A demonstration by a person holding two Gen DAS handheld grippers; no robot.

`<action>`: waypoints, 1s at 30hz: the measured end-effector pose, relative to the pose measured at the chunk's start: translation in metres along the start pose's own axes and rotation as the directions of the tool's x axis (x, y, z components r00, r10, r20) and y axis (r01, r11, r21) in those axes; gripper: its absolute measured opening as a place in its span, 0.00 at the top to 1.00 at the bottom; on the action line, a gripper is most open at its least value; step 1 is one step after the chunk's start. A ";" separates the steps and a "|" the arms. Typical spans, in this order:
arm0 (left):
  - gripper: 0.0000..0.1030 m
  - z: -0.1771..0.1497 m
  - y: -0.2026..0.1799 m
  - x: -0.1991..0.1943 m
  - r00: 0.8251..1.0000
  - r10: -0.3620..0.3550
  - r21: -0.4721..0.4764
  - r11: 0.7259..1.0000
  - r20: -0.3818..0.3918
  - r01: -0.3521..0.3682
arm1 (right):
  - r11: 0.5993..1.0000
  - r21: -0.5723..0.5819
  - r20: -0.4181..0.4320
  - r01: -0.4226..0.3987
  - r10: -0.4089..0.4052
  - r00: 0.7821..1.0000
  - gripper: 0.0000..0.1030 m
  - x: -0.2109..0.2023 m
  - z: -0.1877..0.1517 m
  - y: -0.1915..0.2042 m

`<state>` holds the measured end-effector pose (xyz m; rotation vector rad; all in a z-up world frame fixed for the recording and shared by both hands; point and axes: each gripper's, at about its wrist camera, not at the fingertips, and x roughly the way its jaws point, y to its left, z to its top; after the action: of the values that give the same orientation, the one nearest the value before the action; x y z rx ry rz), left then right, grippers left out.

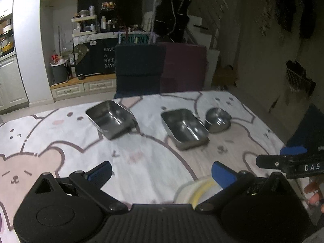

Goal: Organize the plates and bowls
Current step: 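Move both grippers away from the stacked bowls toward the steel trays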

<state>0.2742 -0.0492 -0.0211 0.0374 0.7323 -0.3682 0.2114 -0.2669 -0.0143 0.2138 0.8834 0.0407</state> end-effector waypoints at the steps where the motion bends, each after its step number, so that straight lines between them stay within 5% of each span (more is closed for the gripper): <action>1: 0.00 0.003 0.006 0.004 1.000 0.003 -0.006 1.000 0.002 -0.003 | 1.000 0.007 0.001 0.004 -0.004 1.000 0.00 0.005 0.005 0.000; 14: 0.00 0.039 0.108 0.074 0.992 0.124 -0.125 0.985 0.038 -0.118 | 0.991 0.134 0.018 0.010 -0.013 1.000 0.00 0.102 0.078 0.032; 19: 0.00 0.043 0.143 0.100 0.988 0.152 -0.157 0.977 0.040 -0.144 | 0.991 0.130 0.011 0.017 -0.019 1.000 0.00 0.144 0.093 0.058; 30: 0.00 0.051 0.189 0.136 0.983 0.164 -0.143 0.978 0.083 -0.151 | 0.944 0.321 -0.012 -0.074 0.083 0.997 0.02 0.235 0.102 0.122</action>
<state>0.4647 0.0767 -0.0901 -0.0509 0.6543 -0.1667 0.4457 -0.1360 -0.1058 0.5542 0.9035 -0.0268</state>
